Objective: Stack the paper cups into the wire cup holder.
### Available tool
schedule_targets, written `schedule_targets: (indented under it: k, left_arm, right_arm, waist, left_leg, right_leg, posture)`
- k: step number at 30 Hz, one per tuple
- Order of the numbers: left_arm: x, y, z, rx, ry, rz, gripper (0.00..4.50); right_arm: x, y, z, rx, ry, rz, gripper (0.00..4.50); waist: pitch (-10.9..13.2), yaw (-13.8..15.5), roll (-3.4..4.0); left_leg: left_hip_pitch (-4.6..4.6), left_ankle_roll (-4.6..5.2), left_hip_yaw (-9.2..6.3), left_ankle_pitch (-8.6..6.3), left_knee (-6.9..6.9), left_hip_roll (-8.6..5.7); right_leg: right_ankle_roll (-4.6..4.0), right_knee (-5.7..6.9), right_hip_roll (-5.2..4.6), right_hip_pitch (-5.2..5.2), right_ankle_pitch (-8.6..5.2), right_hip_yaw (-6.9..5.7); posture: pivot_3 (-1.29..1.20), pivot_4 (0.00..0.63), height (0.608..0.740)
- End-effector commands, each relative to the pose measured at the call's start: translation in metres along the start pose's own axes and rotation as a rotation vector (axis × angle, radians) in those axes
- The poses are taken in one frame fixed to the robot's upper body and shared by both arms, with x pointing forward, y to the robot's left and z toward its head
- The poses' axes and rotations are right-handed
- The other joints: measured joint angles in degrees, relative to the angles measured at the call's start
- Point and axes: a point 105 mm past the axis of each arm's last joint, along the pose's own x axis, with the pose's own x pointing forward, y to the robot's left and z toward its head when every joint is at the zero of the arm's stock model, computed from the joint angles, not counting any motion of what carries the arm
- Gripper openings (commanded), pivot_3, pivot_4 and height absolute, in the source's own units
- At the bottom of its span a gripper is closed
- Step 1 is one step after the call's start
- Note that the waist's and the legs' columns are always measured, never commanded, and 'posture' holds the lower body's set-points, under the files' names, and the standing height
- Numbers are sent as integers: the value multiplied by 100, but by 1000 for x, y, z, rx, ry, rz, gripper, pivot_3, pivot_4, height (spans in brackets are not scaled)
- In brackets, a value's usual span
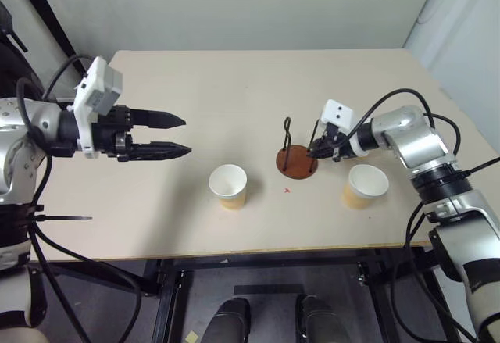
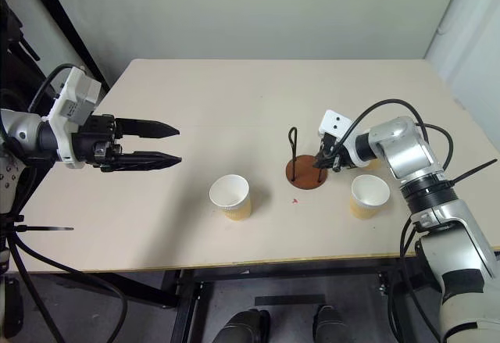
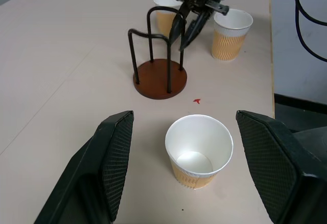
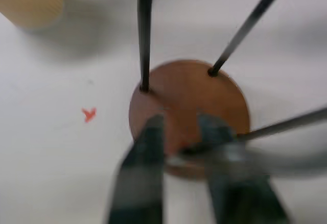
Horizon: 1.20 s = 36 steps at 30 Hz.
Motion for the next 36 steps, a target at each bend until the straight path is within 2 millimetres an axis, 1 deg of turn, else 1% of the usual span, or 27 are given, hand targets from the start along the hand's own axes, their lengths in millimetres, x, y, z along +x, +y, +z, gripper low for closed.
schedule_targets:
  k: [1, 6, 9, 14, 17, 20, 22, 24, 26, 31, 36]
  left_arm:
    - [-4, 0, 14, 52, -16, 15, 3438]
    - [-2, 1, 14, 53, -19, 13, 3438]
    - [0, 2, 13, 52, -21, 10, 3438]
    - [2, 4, 13, 51, -28, 3, 3438]
    - [5, 5, 13, 52, -34, -4, 3438]
    - [8, 6, 14, 54, -40, -14, 3438]
    - [9, 7, 15, 56, -41, -18, 3438]
    - [10, 8, 16, 60, -45, -28, 3438]
    - [11, 7, 17, 60, -48, -41, 3438]
    - [11, 7, 19, 80, -29, -64, 3438]
    - [9, 3, 24, 101, -20, -95, 3438]
  right_arm:
    - [-9, -9, 15, -34, -28, -46, 2587]
    - [-18, -22, 19, 8, -42, -118, 4281]
    - [-43, -36, 20, 50, -37, -188, 4281]
    - [-81, -38, 21, 72, -26, -211, 4281]
    - [-103, -41, 21, 55, -8, -240, 4281]
    - [-118, -47, 21, 44, 7, -285, 4281]
    - [-124, -51, 19, 29, 27, -310, 4281]
    - [-128, -53, 13, -26, 83, -326, 4281]
    - [-127, -55, 7, -87, 134, -335, 4281]
    - [-117, -55, 4, -167, 186, -287, 4281]
    - [-105, -58, -8, -210, 242, -257, 4281]
  waist:
    - [0, -3, 0]
    - [0, -8, 0]
    - [0, 10, 1]
    - [0, 51, 0]
    - [0, 43, 0]
    - [0, 34, 1]
    - [0, 15, 1]
    - [0, 10, 0]
    - [0, 11, 0]
    - [0, 10, 1]
    - [1, 4, 1]
  left_leg:
    - [0, -1, 0, 0, 0, 0]
    - [0, -3, 0, -1, 0, 1]
    - [-2, -4, -1, -2, 0, 0]
    - [-11, -4, 0, -9, 1, -1]
    - [-10, -8, 0, -14, 0, 0]
    - [-10, -9, -1, -13, 0, 2]
    - [-9, -6, -1, -11, 0, 3]
    - [-3, -5, -1, -10, 0, 2]
    - [-2, 0, -2, -7, 0, 3]
    - [0, 3, -2, -5, 1, 3]
    - [2, 4, -1, -5, 1, 3]
  right_leg:
    - [0, 0, 0, -1, 0, 0]
    - [0, 0, 0, -1, 0, -1]
    - [0, 0, 0, -2, 0, -1]
    - [-16, -2, -3, -4, -9, -7]
    - [-16, -1, -2, -7, -10, -6]
    - [-15, 2, 0, -11, -10, -7]
    - [-15, 3, 0, -10, -9, -7]
    - [-15, 4, 0, -7, -9, -5]
    - [-15, 4, -1, -2, -9, -7]
    - [-12, 6, -1, -1, -7, -5]
    - [-10, 6, -1, 0, -6, -6]
  posture:
    - [0, 150, 740]
    - [0, 150, 740]
    - [0, 150, 740]
    - [0, 150, 740]
    - [0, 150, 740]
    - [0, 150, 740]
    - [0, 150, 740]
    - [0, 150, 740]
    - [0, 150, 740]
    - [0, 150, 740]
    - [0, 150, 740]
